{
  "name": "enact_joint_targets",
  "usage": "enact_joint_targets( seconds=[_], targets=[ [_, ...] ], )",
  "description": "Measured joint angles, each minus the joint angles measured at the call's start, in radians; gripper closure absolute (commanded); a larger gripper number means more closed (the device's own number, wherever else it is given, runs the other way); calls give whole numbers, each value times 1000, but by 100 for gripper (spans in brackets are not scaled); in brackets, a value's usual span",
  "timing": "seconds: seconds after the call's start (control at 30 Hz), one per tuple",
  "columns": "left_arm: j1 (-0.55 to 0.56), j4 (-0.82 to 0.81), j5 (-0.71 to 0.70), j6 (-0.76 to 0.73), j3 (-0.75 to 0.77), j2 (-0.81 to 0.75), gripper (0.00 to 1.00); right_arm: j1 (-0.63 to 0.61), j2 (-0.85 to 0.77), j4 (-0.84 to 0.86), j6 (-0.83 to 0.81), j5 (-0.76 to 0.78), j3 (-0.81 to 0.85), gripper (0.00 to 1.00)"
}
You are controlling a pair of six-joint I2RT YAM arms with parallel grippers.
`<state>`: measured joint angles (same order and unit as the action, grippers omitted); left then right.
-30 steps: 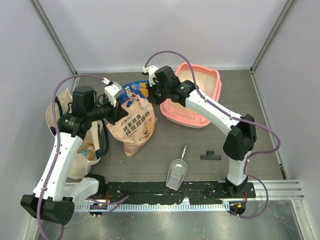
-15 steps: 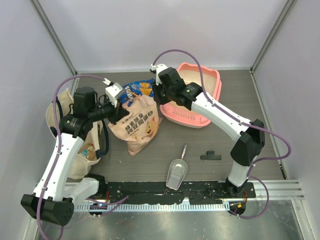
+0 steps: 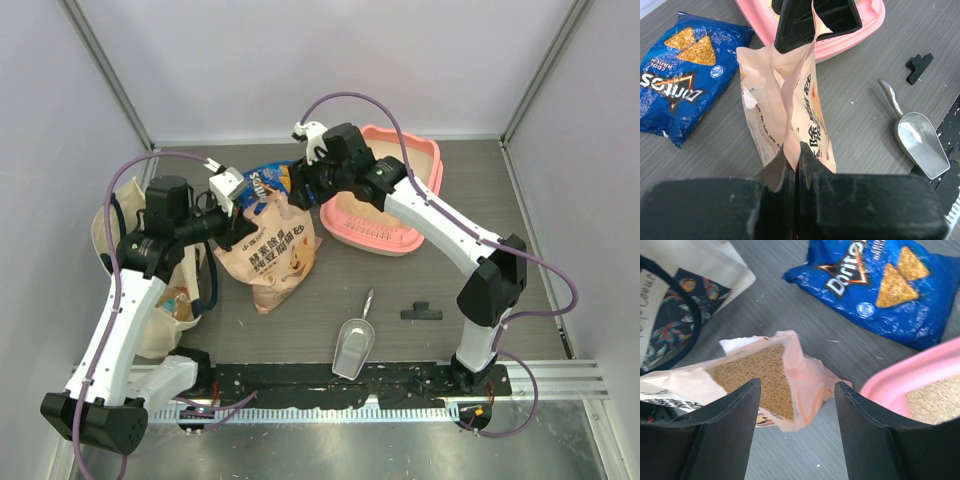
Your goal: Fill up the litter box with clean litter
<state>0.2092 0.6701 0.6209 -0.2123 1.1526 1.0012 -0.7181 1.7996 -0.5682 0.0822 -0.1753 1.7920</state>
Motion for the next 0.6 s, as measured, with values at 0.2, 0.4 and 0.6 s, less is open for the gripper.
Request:
enact_joint_targets(
  seconds=[0.2,0.4,0.6],
  targets=[
    [0,0,0,0,0,0,100,-3,34,6,-34,-106,23,36],
    [0,0,0,0,0,0,100,-6,94,-10,-60,-105,23,67],
    [0,5,0,-54,5,6,100,-14,127,-14,-37,-34,37,98]
  ],
)
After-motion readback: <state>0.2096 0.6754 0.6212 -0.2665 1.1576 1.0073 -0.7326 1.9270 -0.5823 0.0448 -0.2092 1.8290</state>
